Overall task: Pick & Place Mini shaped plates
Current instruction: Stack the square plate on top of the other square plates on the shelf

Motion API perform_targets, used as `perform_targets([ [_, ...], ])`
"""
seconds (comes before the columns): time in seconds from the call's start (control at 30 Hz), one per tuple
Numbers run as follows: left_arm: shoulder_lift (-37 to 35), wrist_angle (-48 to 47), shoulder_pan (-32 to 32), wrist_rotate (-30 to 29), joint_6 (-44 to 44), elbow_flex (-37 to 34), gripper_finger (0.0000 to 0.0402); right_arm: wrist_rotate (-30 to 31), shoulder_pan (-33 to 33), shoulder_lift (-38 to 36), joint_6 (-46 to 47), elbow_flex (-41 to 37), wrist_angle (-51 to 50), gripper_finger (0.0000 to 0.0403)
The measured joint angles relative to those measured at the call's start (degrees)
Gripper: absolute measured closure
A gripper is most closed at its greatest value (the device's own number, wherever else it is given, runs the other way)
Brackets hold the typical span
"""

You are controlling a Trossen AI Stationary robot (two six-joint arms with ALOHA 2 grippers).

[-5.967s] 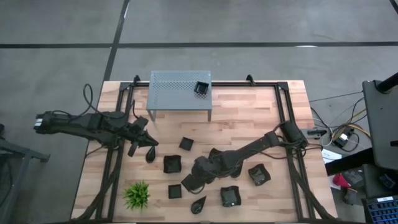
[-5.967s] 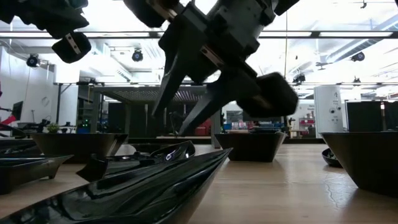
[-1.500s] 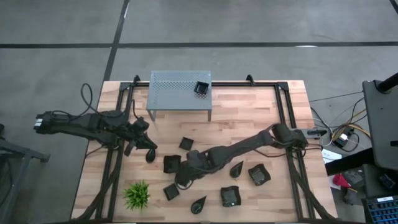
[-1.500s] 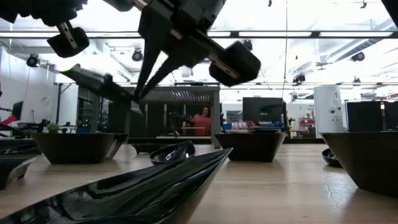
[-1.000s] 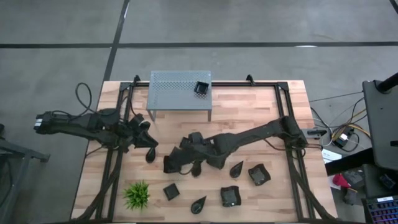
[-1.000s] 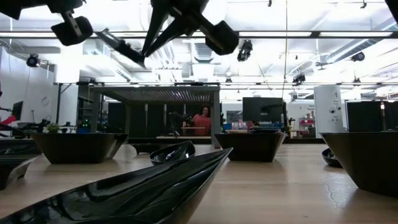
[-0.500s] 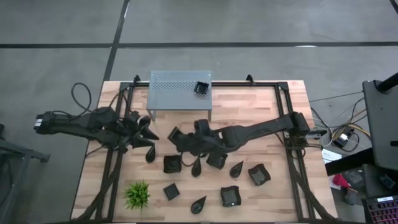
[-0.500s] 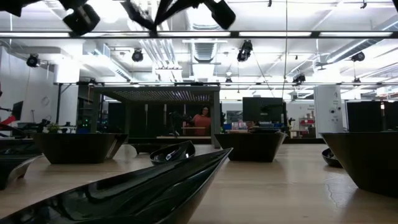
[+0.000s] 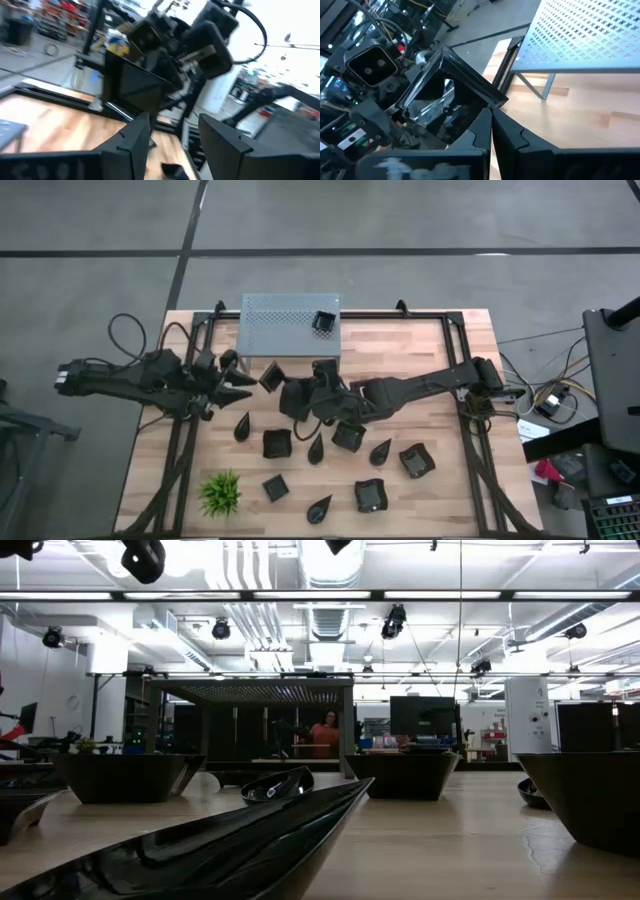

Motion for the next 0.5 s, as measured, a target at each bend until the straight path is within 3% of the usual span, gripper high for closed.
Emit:
perform_targets([
  [0.5, 3.49, 5.68, 0.00, -4.32, 4.05, 0.00, 0.0239, 1.56, -0.26, 0.09, -1.83, 0.00, 3.19, 0.0395],
])
